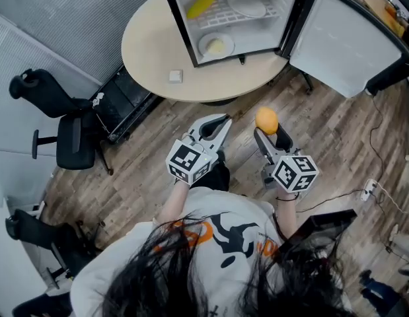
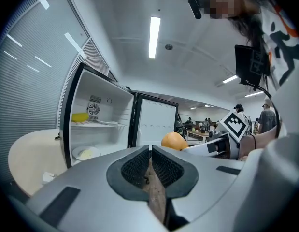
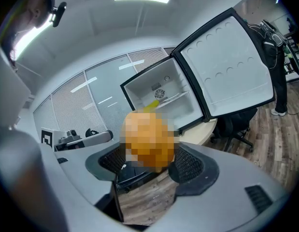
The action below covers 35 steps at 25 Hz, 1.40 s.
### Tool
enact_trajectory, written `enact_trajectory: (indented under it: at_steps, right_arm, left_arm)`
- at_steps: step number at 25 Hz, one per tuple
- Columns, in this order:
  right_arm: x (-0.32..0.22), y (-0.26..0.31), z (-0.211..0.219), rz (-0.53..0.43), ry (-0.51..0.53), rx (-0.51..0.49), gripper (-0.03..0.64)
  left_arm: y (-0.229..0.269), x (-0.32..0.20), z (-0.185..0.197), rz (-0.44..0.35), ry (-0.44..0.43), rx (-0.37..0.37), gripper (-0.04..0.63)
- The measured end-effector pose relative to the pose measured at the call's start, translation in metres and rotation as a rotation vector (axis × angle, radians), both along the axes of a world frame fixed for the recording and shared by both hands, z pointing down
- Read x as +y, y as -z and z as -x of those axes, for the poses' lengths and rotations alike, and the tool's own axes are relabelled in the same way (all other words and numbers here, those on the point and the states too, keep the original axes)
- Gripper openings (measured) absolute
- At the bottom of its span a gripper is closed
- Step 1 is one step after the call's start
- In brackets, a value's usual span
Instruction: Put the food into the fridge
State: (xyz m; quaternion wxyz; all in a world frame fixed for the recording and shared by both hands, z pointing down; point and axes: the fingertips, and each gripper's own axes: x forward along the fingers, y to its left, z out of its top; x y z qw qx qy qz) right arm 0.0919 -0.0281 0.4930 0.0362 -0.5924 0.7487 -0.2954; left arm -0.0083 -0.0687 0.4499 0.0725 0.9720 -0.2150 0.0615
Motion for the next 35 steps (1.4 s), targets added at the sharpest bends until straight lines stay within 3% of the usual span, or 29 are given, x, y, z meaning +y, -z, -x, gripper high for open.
enact_trajectory:
  at_steps: [14, 23, 35]
  right_arm:
    - [-0.118, 0.010, -0.027, -0.006, -0.111, 0.033, 0.322]
    - [-0.143, 0.011, -0.020, 0.012, -0.096, 0.055, 0.322]
    - [-0.181, 0.017, -0.039, -0.011, -0.009, 0.054, 0.322]
  left_arm:
    - [0.010, -0.132, -0.006, -0.018, -0.055, 0.033, 0.012]
    - [-0.002, -0.152, -0.009, 0.020, -0.076, 0.044, 0.012]
    - [0.000, -0.177, -0.023, 0.014, 0.010, 0.033, 0.012]
